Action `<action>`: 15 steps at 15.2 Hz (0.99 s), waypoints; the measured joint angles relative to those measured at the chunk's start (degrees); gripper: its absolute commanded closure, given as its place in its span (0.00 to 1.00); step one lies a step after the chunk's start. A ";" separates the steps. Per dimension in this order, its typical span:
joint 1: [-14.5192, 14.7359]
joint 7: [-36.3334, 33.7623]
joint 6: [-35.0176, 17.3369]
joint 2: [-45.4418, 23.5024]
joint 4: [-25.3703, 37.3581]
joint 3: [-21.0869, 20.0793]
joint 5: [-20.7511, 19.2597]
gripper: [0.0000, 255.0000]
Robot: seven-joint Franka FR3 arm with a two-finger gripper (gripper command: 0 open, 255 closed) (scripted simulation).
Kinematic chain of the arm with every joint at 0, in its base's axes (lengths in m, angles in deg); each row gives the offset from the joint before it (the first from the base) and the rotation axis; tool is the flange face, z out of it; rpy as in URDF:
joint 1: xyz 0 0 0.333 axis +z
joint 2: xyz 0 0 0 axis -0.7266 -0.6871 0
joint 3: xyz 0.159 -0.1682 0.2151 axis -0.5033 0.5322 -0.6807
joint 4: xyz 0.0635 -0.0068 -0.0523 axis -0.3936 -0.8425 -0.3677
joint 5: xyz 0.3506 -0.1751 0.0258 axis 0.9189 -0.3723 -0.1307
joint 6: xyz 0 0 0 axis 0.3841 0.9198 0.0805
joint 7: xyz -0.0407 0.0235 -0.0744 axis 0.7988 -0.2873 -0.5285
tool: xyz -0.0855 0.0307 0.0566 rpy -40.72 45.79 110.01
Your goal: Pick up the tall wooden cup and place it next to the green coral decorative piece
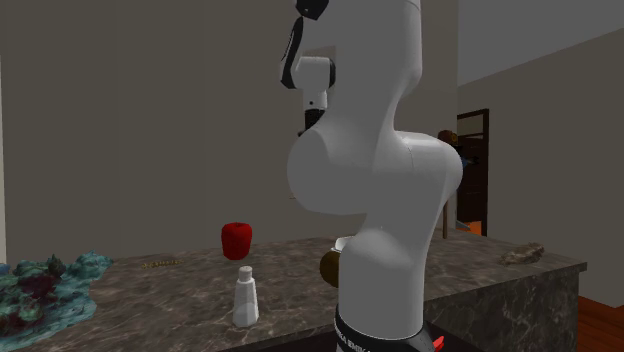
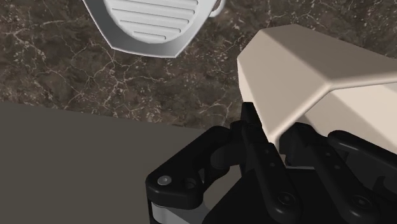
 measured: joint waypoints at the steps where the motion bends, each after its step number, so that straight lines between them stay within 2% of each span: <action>1: 0.04 -0.09 0.75 0.07 0.69 -0.03 -0.02 1.00; 7: -0.10 0.16 5.04 -0.31 5.33 0.08 0.10 1.00; 15: 4.88 -9.61 5.13 2.97 2.17 -4.71 -0.80 1.00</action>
